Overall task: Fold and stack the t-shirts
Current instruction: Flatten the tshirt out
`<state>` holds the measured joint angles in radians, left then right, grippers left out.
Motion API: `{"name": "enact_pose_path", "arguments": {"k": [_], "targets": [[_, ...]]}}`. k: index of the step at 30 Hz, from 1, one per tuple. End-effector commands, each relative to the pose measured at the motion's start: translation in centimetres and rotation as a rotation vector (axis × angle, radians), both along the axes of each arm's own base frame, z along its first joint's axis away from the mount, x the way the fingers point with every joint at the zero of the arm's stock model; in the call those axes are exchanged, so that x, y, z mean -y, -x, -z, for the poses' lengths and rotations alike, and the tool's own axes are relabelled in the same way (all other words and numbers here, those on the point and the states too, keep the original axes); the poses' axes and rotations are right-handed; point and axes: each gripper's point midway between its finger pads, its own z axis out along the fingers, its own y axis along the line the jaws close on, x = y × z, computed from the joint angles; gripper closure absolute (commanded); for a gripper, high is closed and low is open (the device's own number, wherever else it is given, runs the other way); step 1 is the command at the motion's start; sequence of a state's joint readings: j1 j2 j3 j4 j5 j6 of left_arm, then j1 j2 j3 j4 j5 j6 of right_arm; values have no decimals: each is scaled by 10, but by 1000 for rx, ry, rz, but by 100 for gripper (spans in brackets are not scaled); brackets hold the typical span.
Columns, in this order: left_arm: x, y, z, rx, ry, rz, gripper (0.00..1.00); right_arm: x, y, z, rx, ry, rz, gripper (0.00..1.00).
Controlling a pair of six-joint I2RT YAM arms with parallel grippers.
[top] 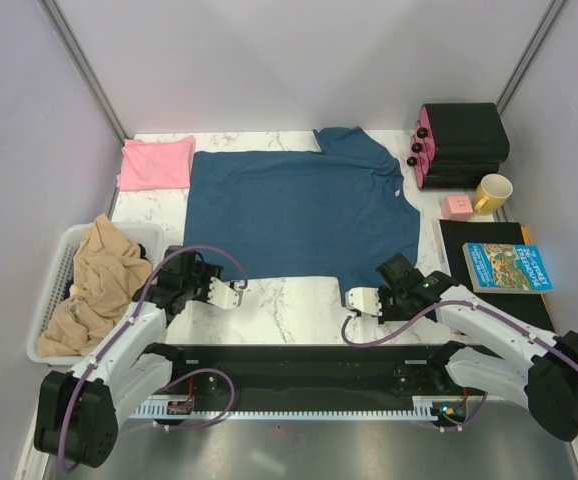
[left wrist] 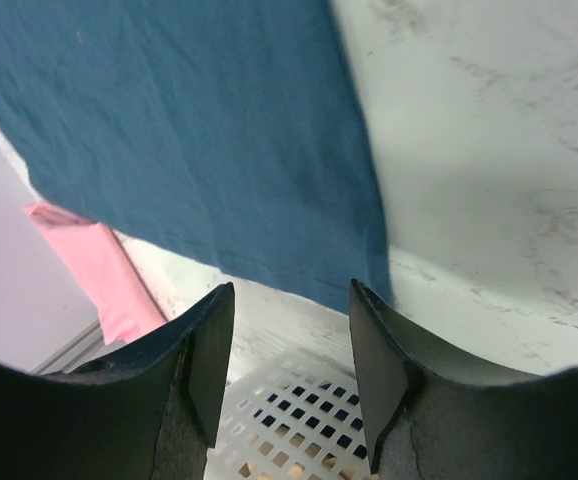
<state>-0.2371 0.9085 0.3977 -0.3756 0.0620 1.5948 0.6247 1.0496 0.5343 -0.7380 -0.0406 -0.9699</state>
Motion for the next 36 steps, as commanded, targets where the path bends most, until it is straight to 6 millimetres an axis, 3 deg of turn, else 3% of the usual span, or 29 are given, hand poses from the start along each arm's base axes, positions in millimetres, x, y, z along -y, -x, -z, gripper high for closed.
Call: {"name": "enact_pose_path", "arguments": {"k": [1,6,13,17,20,26,31,34,36], "targets": [[15,10,-5,-53,54,74,43,3,-16,-22,68,51,-39,98],[2,17,11,-93,-16,64,44,2,-23,-29,79,63,-29,99],[-9,29,15,-262,-27,-25,41,2,-29,-35,98,71,-17,98],[-6,20,13,-288,29,-80,40,1,-32,-36,97,77,-16,98],[-13,6,18,-237,12,-124,39,-1,-36,-39,99,78,-9,97],[-38,10,43,-230,-61,-150,39,0,-42,-43,116,93,-14,96],[-50,-1,47,-214,-66,-197,39,-2,-43,-43,113,94,-8,96],[-52,-3,49,-228,-61,-204,43,-3,-46,-45,116,95,-7,98],[-51,-5,49,-232,-50,-200,55,-3,-46,-45,119,100,-9,98]]}}
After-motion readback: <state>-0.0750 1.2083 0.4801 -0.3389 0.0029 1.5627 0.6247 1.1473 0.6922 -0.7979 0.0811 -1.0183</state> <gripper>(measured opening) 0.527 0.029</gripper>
